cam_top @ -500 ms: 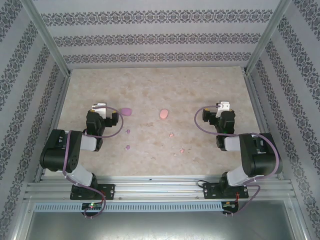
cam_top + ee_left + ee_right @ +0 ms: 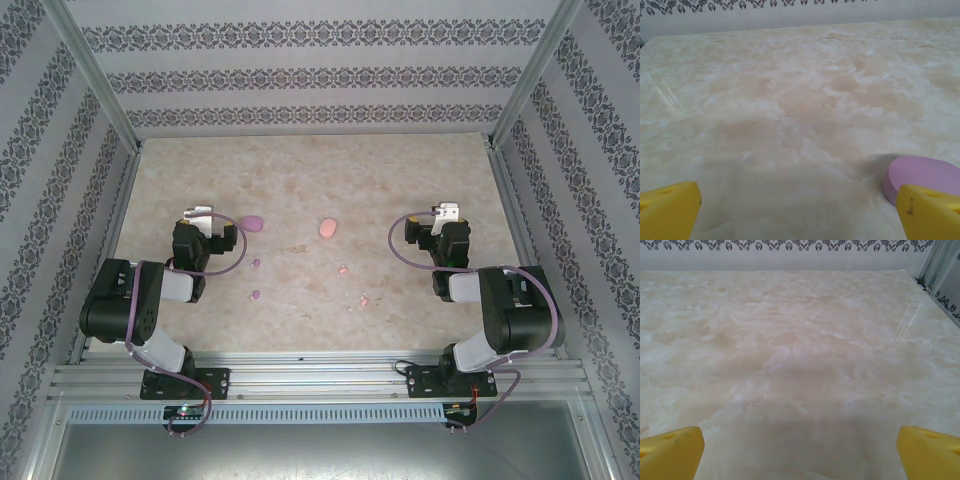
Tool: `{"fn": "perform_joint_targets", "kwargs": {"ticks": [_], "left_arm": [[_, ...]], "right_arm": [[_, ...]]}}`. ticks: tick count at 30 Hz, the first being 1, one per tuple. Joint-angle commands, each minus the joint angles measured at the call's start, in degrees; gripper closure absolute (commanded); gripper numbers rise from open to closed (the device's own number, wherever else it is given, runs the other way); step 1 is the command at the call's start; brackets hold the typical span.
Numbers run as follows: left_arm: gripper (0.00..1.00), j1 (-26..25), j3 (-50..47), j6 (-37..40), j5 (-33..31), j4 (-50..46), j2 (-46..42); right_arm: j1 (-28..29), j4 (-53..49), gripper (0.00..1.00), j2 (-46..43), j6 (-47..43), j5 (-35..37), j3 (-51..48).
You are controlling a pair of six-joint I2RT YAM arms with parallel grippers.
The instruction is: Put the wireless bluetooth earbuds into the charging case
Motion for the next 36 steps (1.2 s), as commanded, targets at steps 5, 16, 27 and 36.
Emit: {"fn": "perform_joint_targets", "kwargs": {"ticks": [5,16,27,36], "left_arm": [[0.00,0.6,-0.1,0.1,0.2,-0.2,-0.5],[0.00,0.6,-0.1,0.1,0.3,-0.2,-0.5],[0.00,0.5,-0.1,0.1,0.3,-0.2,-0.5],[0.00,0.8,0.6,-0.6,-0.3,-1.7,-0.6]], "right_arm": [[-0.2,0.5,0.02,-0.5,-0.3,-1.6,1.1],[-0.2,0.5,0.02,-0.4,-0.3,-1.6,1.1],[-0.2,0.5,0.02,-0.5,-0.2,-1.6,1.1],[-0.6,0.2,0.02,-0.3,0.1,-2.5,1.4]]}}
